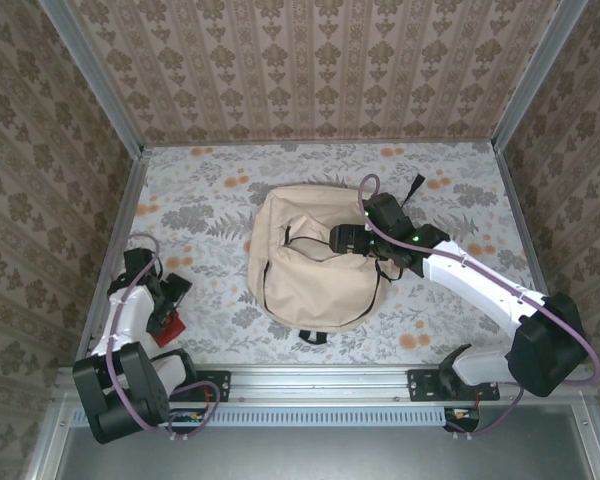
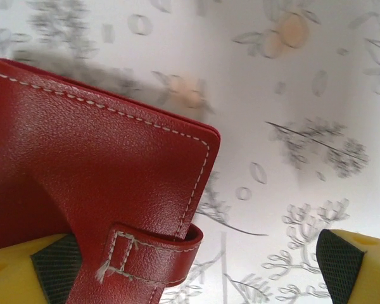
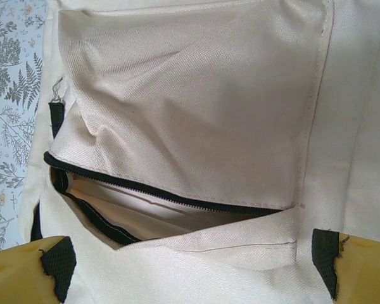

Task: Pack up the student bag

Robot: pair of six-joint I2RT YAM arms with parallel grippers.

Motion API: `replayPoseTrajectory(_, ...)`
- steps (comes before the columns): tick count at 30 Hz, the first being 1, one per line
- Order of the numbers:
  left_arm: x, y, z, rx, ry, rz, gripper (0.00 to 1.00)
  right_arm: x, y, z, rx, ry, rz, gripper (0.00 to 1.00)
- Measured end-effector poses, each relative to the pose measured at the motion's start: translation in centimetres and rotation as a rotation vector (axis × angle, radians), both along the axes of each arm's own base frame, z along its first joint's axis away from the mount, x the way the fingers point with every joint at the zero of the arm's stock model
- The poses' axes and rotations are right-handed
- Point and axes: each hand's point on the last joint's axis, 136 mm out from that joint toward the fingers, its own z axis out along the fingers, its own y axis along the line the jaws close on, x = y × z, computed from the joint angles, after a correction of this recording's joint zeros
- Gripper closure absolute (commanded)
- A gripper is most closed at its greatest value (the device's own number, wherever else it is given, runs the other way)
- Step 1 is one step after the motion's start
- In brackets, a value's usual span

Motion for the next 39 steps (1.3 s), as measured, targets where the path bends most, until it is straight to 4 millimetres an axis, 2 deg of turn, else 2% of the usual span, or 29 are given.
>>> replayPoseTrajectory(4,1.9,-2.7,0.4,-0.013,-0.043,-0.112,0.0,0.0,0.0,0.0,-0.001,0.002,0.0,0.0)
replayPoseTrajectory(15,7.9,-13.0,1.4,-0.087,-0.039,-0.485,0.03,-0.1,0.1,0.0,0.006,0.006,0.002,0.0)
replayPoseTrajectory(18,9.3,-14.9,2.5,-0.08,-0.049,-0.585,0.03,-0.1,0.1,0.0,0.007,0.007,0.001,0.01)
replayPoseTrajectory(20,9.8,-15.5,3.6,-0.071,-0.065,-0.63,0.03,-0.1,0.1,0.0,0.008,0.008,-0.001,0.01)
replayPoseTrajectory(23,10.3,-15.2,5.1,-0.052,-0.092,-0.661,0.04,-0.1,0.1,-0.1,0.014,0.011,-0.003,0.0)
replayPoseTrajectory(25,10.1,-14.5,5.7,-0.046,-0.099,-0.659,0.11,-0.2,0.2,-0.1,0.017,0.013,-0.003,0.01)
replayPoseTrajectory(28,10.0,-12.3,6.0,-0.047,-0.112,-0.612,0.22,-0.3,0.4,-0.1,0.026,0.019,0.003,0.01)
replayPoseTrajectory(33,8.1,-8.7,3.9,-0.091,-0.074,-0.501,0.41,-0.7,1.1,0.0,0.049,0.033,0.036,0.05)
replayPoseTrajectory(39,6.5,-8.5,2.1,-0.162,-0.048,-0.48,0.56,-0.9,4.1,1.2,0.07,0.022,0.11,0.08)
